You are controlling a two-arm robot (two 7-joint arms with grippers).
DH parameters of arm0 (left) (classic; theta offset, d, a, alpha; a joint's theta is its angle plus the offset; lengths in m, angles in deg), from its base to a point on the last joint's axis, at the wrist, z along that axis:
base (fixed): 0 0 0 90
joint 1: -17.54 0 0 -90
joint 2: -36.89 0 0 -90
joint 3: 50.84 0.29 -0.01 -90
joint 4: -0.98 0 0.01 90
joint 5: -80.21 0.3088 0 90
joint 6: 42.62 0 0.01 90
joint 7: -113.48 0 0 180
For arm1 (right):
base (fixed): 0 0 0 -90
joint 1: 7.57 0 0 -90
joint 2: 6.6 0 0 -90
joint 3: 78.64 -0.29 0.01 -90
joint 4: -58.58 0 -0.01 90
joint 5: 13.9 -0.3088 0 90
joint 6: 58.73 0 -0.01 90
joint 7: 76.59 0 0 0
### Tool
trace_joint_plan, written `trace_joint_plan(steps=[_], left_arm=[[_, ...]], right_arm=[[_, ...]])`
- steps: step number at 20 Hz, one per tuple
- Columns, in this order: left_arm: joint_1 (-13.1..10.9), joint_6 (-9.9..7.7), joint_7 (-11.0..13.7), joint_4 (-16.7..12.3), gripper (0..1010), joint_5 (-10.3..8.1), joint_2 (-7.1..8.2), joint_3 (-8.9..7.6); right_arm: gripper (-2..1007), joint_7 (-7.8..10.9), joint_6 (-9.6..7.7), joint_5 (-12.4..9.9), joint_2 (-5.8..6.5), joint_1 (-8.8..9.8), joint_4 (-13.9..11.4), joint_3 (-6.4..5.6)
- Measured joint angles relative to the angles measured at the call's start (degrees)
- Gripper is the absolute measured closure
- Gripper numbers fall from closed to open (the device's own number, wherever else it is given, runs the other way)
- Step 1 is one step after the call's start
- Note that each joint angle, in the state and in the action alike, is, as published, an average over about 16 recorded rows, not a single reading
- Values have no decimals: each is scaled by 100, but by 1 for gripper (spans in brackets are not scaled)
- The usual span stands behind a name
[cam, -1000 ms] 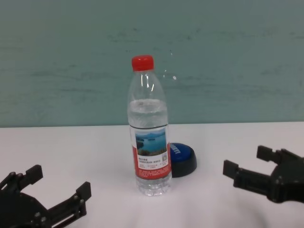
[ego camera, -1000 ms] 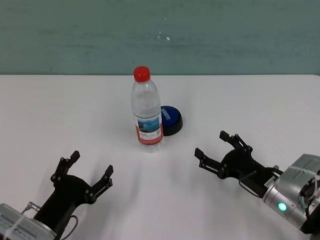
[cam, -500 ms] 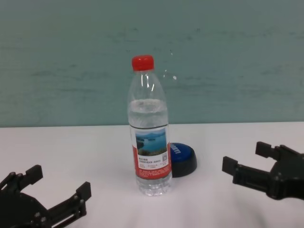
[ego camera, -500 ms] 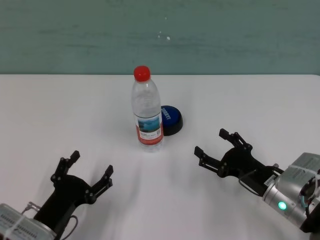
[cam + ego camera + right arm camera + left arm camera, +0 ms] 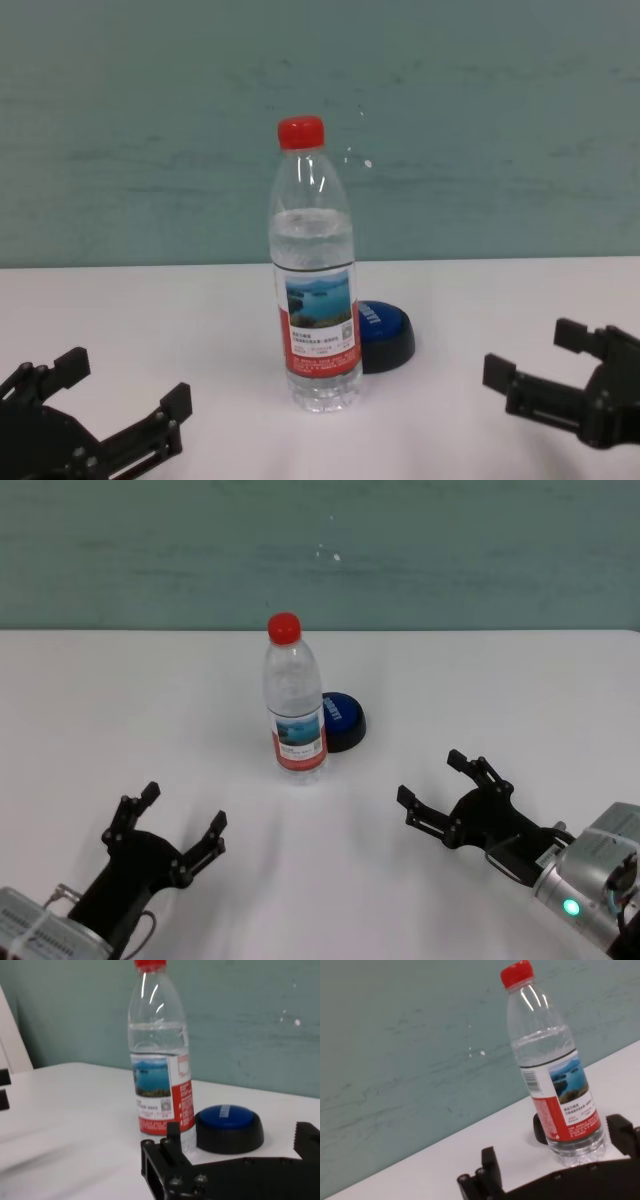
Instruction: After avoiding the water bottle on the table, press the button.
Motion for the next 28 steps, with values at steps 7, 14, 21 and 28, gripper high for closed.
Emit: trace_joint_plan(steps=[7, 14, 21, 28], left_arm=[[0, 0, 0, 0, 10, 0, 0, 0], [0, 0, 0, 0, 10, 0, 0, 0], [0, 0, 0, 0, 10, 0, 0, 0], [0, 0, 0, 0, 10, 0, 0, 0]], right_arm=[[1, 62, 20, -33, 28, 28, 16, 0], [1, 81, 45, -131, -7, 20, 26, -4], [1, -50, 33, -231, -113, -16, 125, -88], [1, -244, -16, -247, -241, -76, 299, -212]])
